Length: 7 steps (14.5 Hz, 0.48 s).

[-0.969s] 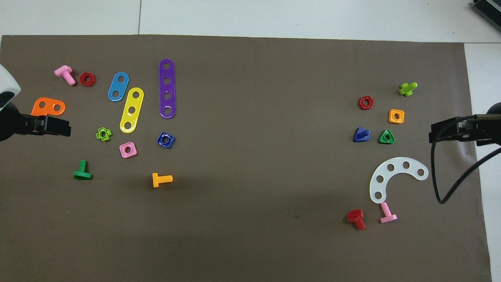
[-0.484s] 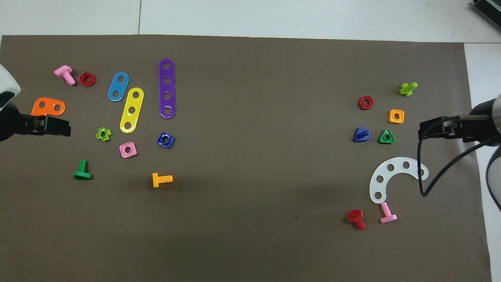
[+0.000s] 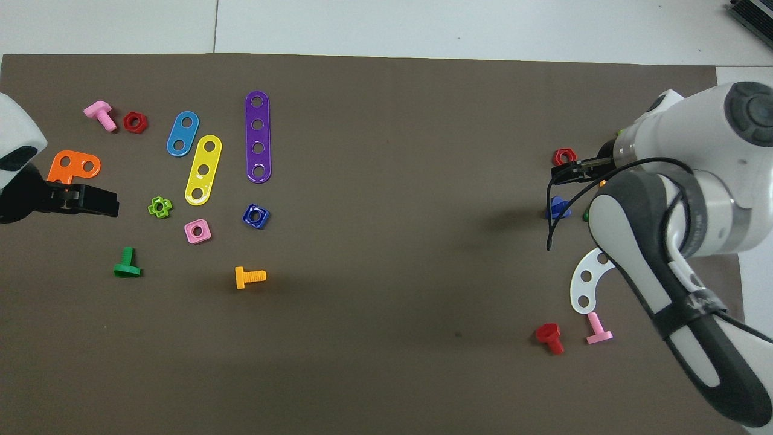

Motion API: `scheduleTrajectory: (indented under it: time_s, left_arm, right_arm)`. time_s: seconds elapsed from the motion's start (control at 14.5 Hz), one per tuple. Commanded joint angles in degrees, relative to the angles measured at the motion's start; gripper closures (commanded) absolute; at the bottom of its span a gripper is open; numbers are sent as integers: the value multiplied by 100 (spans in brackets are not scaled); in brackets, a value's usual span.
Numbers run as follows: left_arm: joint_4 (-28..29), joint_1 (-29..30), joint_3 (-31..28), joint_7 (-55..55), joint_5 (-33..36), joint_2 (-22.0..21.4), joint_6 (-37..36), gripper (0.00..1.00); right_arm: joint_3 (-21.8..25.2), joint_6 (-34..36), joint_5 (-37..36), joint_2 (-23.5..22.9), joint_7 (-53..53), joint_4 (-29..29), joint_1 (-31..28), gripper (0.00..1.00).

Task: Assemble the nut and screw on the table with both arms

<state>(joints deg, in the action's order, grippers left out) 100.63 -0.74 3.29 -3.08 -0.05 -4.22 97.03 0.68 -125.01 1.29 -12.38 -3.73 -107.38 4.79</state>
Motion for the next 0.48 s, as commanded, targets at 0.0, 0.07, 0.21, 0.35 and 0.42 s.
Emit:
scheduleTrajectory:
  time_s: [0.0, 0.07, 0.21, 0.35, 0.42]
  left_arm:
    - [150, -102, -30, 44, -21, -140, 16, 0]
    - [263, -102, -39, 96, -213, -149, 61, 0]
    - [299, -232, -39, 289, -434, -53, 79, 0]
    - [308, -435, -39, 606, -444, 201, 341, 0]
    - [291, -505, -39, 633, -444, 298, 473, 0]
  right_arm:
    - [-33, -910, 144, 96, -688, -967, -83, 0]
    - [-33, -990, 153, 17, -943, -1108, -101, 0]
    - [-33, -1305, 153, -71, -1060, -1284, -153, 0]
    - [-33, -1482, 153, -89, -1069, -1381, -162, 8]
    - [-33, -1518, 153, -98, -1077, -1408, -180, 16]
